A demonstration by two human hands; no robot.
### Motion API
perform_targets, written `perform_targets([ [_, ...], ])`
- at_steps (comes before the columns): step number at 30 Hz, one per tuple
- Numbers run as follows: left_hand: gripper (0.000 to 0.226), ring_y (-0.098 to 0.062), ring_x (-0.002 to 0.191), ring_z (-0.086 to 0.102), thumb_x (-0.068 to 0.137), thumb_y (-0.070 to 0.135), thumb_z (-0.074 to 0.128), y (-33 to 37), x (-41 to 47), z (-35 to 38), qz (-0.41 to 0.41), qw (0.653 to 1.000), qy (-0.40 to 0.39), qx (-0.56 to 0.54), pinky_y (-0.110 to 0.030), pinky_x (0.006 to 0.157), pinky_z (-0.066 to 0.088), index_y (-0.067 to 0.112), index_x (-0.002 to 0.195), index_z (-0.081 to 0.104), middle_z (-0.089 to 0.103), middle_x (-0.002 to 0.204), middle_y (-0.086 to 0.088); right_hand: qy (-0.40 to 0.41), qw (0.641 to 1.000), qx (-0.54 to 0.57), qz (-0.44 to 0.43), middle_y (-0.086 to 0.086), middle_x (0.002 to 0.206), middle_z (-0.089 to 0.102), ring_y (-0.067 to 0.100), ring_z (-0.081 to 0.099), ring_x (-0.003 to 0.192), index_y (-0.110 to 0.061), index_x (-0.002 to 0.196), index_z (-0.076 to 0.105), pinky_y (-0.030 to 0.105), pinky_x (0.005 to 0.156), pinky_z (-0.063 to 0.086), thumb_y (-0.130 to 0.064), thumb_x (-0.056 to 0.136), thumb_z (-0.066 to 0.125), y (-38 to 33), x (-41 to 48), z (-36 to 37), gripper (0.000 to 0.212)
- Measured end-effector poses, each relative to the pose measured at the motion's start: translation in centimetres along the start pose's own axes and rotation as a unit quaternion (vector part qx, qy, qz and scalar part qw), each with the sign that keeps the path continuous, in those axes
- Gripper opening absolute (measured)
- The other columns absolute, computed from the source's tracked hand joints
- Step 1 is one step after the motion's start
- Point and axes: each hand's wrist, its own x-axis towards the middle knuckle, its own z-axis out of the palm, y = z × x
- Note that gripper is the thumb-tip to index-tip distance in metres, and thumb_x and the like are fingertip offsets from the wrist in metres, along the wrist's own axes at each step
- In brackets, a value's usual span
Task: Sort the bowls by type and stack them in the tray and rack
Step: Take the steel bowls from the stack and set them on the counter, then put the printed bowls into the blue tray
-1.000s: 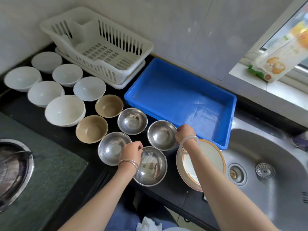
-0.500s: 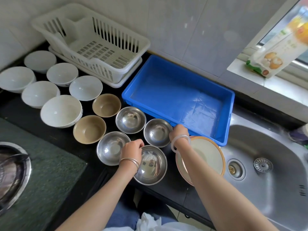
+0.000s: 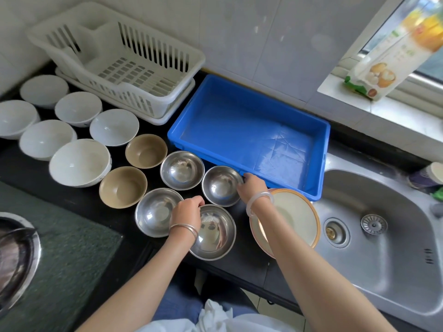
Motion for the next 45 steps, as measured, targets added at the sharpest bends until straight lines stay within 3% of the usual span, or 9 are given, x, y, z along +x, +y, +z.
perform_targets([
  [2,0.024,-0.025,0.087,0.063,0.089,0.007,0.047,0.2,0.1,-0.1,0.004,1.0,0.003,-0.002,-0.034,0.07,0.051,0.016,0.103,0.064,0.07,0.096,-0.006,0.018,1.0,0.015,-0.014,0.006,0.088,0.06,0.033,0.054,0.087,-0.017,0.085,0.055,0.029,0.068,0.038,-0.016,0.09,0.042,0.5,-0.5,-0.3,0.014],
  [5,0.019,-0.025,0.086,0.063,0.09,0.013,0.049,1.2,0.2,-0.6,0.026,1.0,0.013,-0.011,-0.031,0.065,0.046,0.015,0.1,0.065,0.07,0.09,-0.005,0.082,0.993,0.072,-0.035,0.008,0.119,0.065,0.031,0.059,0.108,-0.015,0.123,0.057,0.028,0.083,0.042,-0.014,0.092,0.043,1.8,-1.5,-1.5,0.034],
  [8,0.017,-0.027,0.082,0.063,0.091,0.017,0.049,3.2,0.4,-0.9,0.055,0.998,0.012,-0.033,-0.032,0.064,0.047,0.014,0.091,0.066,0.068,0.081,-0.005,0.163,0.98,0.105,-0.04,0.008,0.111,0.069,0.028,0.064,0.095,-0.017,0.115,0.062,0.024,0.073,0.04,-0.013,0.092,0.046,4.5,-2.9,-3.3,0.029],
  [12,0.023,-0.023,0.095,0.064,0.091,0.023,0.051,6.4,0.5,0.2,0.072,0.994,-0.05,-0.071,-0.028,0.081,0.048,0.016,0.106,0.066,0.071,0.102,-0.005,0.25,0.964,0.087,0.025,0.01,0.113,0.068,0.03,0.061,0.102,-0.012,0.114,0.062,0.029,0.079,0.042,-0.01,0.09,0.048,9.8,-5.2,-5.3,0.028],
  [16,0.032,-0.022,0.107,0.061,0.091,0.028,0.053,9.2,-0.4,2.5,0.099,0.982,-0.145,-0.072,-0.03,0.09,0.047,0.015,0.119,0.06,0.066,0.117,-0.005,0.218,0.969,0.053,0.108,0.018,0.121,0.063,0.036,0.055,0.113,-0.006,0.123,0.057,0.037,0.09,0.041,-0.01,0.09,0.05,14.3,-7.0,-5.2,0.034],
  [20,0.033,-0.026,0.103,0.06,0.09,0.03,0.052,10.4,-1.2,4.1,0.103,0.977,-0.186,-0.02,-0.034,0.087,0.045,0.011,0.116,0.059,0.066,0.109,-0.008,0.19,0.966,0.113,0.136,0.015,0.113,0.067,0.034,0.06,0.104,-0.011,0.121,0.058,0.035,0.084,0.045,-0.013,0.091,0.051,15.8,-8.2,-4.0,0.031],
  [28,0.018,-0.027,0.084,0.06,0.087,0.017,0.05,10.6,-0.7,4.3,0.094,0.984,-0.15,-0.003,-0.033,0.072,0.049,0.012,0.1,0.061,0.065,0.09,-0.009,0.212,0.949,0.148,0.179,0.011,0.104,0.069,0.032,0.06,0.093,-0.012,0.107,0.062,0.027,0.07,0.038,-0.016,0.091,0.049,15.3,-9.8,-2.3,0.021],
  [35,0.02,-0.029,0.085,0.059,0.085,0.011,0.049,11.5,-0.4,4.4,0.121,0.986,-0.102,0.046,-0.039,0.075,0.053,0.004,0.093,0.066,0.064,0.094,-0.014,0.236,0.935,0.178,0.198,0.01,0.098,0.068,0.02,0.053,0.074,-0.009,0.104,0.064,0.023,0.067,0.039,-0.013,0.091,0.052,14.1,-10.8,-1.5,0.018],
  [45,0.016,-0.023,0.082,0.06,0.083,0.014,0.054,15.3,-0.4,3.0,0.152,0.982,-0.114,-0.018,-0.025,0.068,0.041,0.01,0.088,0.068,0.069,0.085,-0.003,0.298,0.904,0.238,0.196,-0.005,0.067,0.059,0.017,0.052,0.065,-0.014,0.084,0.066,0.017,0.049,0.032,-0.011,0.079,0.057,15.4,-12.8,-5.2,0.011],
])
